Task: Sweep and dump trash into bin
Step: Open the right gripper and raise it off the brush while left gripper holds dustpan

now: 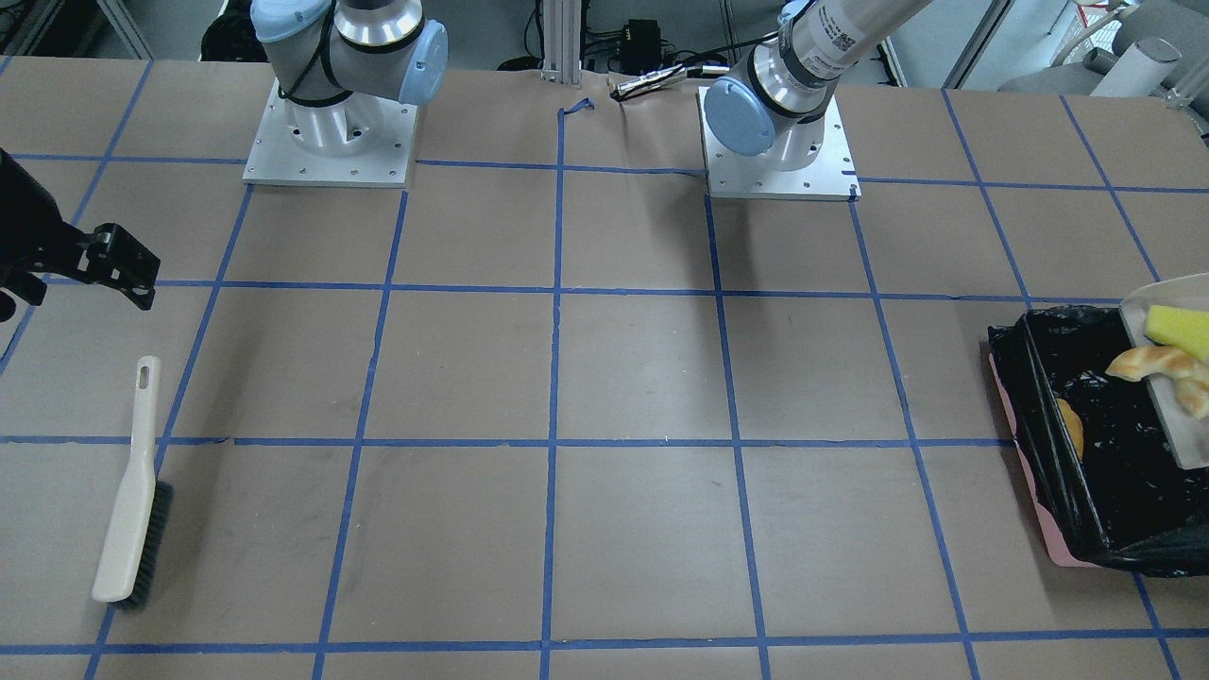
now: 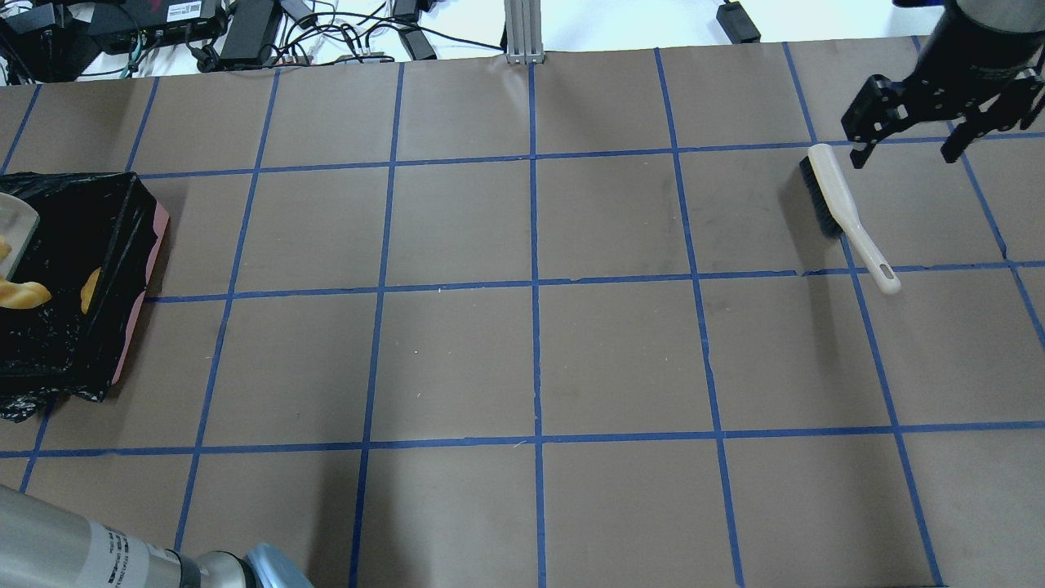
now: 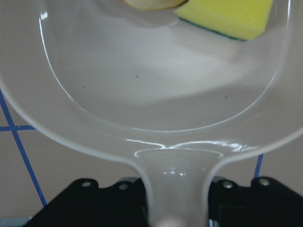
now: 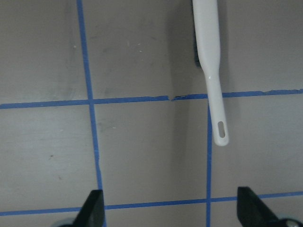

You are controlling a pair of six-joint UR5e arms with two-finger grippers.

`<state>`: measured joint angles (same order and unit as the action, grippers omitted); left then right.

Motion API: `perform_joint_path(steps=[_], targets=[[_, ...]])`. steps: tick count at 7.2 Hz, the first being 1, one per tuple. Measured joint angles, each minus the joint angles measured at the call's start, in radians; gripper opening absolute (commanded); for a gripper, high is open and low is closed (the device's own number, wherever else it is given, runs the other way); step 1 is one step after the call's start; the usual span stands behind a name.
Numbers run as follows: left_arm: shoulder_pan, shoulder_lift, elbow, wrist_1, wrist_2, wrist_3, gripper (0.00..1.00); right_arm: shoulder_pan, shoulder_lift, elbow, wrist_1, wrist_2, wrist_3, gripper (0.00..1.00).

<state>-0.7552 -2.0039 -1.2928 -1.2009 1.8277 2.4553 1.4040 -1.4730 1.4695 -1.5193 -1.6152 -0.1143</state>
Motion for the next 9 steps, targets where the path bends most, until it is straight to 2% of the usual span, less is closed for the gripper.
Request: perform_joint_path(steps=[2,4,7,9], targets=[[-0.023,0.011,0.000,0.026,0.034,-0.006,0.00,0.135,-0.006,-0.026,0.008,0.014,0.179,0.96],[-0.028,0.027,0.000,0.008,0.010,-0.012,0.00,0.197,-0.035,-0.027,0.007,0.016,0.229,0.98],[-0.036,0.038,-0.002,-0.084,-0.138,-0.020,0.00,0.204,-0.077,-0.010,0.003,0.014,0.231,0.99],[-0.082,0.063,-0.001,-0.178,-0.230,-0.052,0.00,0.196,-0.080,-0.006,-0.003,0.015,0.194,0.99]])
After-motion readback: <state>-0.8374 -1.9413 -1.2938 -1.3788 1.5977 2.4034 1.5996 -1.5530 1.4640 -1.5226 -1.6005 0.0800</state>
